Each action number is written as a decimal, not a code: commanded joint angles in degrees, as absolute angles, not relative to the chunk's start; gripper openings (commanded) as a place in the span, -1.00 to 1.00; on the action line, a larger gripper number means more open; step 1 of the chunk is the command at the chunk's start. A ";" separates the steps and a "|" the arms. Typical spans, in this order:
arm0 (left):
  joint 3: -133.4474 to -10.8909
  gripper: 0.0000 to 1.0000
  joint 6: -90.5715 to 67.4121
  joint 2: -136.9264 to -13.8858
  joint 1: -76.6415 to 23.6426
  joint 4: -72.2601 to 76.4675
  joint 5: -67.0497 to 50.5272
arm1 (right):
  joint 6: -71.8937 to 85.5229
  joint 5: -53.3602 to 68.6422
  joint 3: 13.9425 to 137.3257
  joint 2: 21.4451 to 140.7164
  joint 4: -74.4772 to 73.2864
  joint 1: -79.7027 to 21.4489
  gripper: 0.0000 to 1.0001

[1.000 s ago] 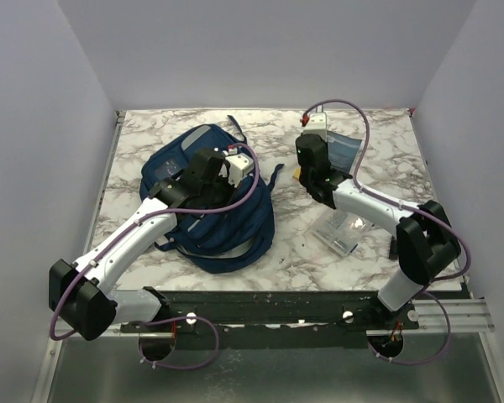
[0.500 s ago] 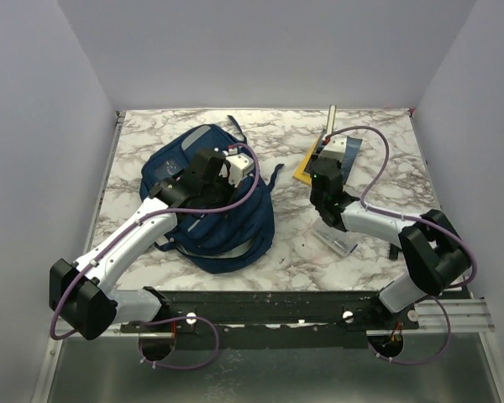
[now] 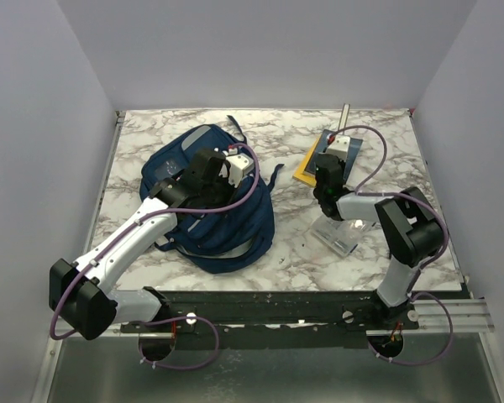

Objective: Pack the student bag
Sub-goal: Pick up the book from the center of the board, then place the book in the student bag.

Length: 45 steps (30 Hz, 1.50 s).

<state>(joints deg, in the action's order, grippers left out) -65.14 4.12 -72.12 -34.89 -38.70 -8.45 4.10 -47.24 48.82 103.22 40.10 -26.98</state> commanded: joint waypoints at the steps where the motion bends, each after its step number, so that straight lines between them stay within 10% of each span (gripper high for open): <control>1: -67.67 -1.00 3.94 -70.62 -34.89 -36.12 -9.62 | 6.25 -46.32 48.40 96.54 42.68 -26.57 -0.99; 14: -68.42 -1.00 0.26 -72.02 -33.55 -36.04 -0.75 | 32.08 -17.34 53.75 68.82 -5.98 -26.62 -0.99; 32: -68.87 -1.00 -7.34 -68.73 -25.43 -30.81 -12.58 | 49.63 14.45 45.18 41.90 -26.35 -26.58 -0.99; 45: -69.34 -1.00 -7.41 -67.93 -22.78 -28.30 -24.12 | 76.93 39.06 26.67 45.70 13.28 -26.72 -0.99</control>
